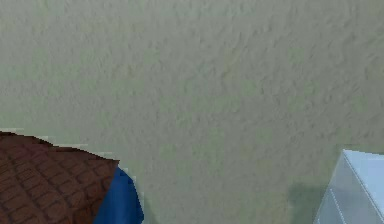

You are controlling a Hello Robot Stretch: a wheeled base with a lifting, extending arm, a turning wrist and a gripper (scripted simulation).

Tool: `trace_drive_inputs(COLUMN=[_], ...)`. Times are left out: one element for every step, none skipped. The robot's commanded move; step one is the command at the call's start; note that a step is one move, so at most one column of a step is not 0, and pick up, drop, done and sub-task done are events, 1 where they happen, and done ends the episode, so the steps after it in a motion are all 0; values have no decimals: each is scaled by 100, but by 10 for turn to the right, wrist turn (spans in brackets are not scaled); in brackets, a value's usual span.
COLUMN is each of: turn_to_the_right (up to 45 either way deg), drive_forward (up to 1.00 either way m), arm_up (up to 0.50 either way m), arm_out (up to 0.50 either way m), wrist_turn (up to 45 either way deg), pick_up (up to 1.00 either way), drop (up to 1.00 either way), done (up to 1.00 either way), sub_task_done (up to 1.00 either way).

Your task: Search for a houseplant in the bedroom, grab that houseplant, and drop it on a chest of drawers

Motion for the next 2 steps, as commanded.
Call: trace_drive_inputs(turn_to_the_right=[0,0], drive_forward=[0,0], arm_up=[0,0], arm_out=[-8,0], wrist_turn=[0,0], pick_up=[0,0], drop=[0,0], done=[0,100], sub_task_done=[0,0])
